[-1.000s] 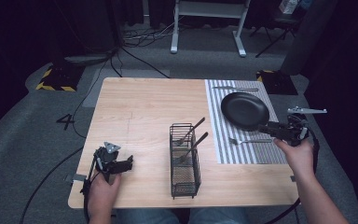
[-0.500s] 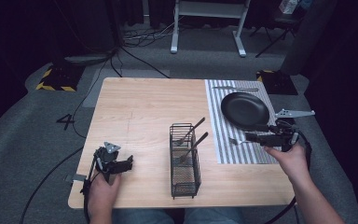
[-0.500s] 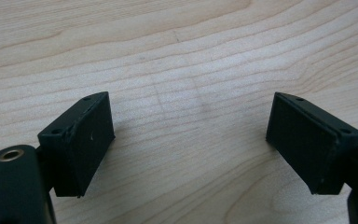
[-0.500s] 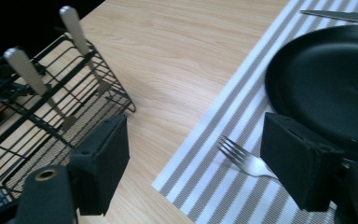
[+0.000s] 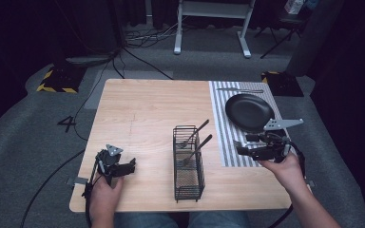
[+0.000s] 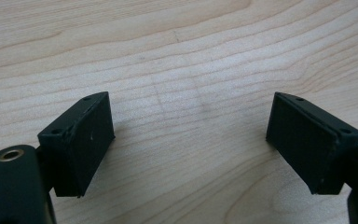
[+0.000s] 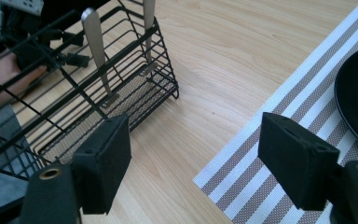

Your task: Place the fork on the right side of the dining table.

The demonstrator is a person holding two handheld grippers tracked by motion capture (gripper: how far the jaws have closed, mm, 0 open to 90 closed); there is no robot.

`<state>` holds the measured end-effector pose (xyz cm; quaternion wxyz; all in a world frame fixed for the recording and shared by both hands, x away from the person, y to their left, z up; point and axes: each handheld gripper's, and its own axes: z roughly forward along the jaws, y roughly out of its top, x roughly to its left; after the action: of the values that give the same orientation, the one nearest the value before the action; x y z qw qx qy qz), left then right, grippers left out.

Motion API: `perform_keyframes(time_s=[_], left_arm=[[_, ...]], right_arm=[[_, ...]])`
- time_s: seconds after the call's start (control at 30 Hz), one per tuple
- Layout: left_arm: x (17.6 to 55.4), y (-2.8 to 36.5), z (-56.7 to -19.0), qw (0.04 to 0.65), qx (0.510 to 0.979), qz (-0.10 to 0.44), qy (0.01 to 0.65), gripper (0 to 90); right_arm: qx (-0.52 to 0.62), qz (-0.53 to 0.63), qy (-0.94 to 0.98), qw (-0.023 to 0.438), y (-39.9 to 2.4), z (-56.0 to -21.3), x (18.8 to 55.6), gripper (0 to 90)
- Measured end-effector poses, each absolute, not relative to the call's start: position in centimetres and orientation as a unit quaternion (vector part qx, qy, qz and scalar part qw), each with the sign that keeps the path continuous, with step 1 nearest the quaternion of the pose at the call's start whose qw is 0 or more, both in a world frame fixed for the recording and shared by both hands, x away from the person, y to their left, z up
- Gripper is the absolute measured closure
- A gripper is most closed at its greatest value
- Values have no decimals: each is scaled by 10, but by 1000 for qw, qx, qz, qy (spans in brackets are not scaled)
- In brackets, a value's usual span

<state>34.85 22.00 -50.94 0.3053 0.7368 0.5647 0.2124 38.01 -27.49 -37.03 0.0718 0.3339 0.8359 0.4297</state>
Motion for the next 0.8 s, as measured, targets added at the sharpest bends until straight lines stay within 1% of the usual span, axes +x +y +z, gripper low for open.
perform_keyframes(time_s=[0.07,0.23,0.33,0.53,0.6,0.67,0.8], left_arm=[[349,220,-509,305,737,212,565,150],[349,220,-509,305,737,212,565,150],[349,220,-509,305,737,212,565,150],[349,220,-509,305,737,212,565,150],[349,220,-509,305,737,212,565,150],[349,220,-509,305,737,212,565,150],[348,220,-509,305,737,212,565,150]], right_arm=[[322,425,842,76,-273,-372,378,268],[309,425,848,69,-265,-383,369,266],[318,432,842,58,-260,-396,366,157],[322,437,839,40,-259,-416,367,144],[317,440,839,39,-256,-429,365,122],[316,440,840,37,-255,-433,365,107],[309,419,852,47,-248,-450,361,28]])
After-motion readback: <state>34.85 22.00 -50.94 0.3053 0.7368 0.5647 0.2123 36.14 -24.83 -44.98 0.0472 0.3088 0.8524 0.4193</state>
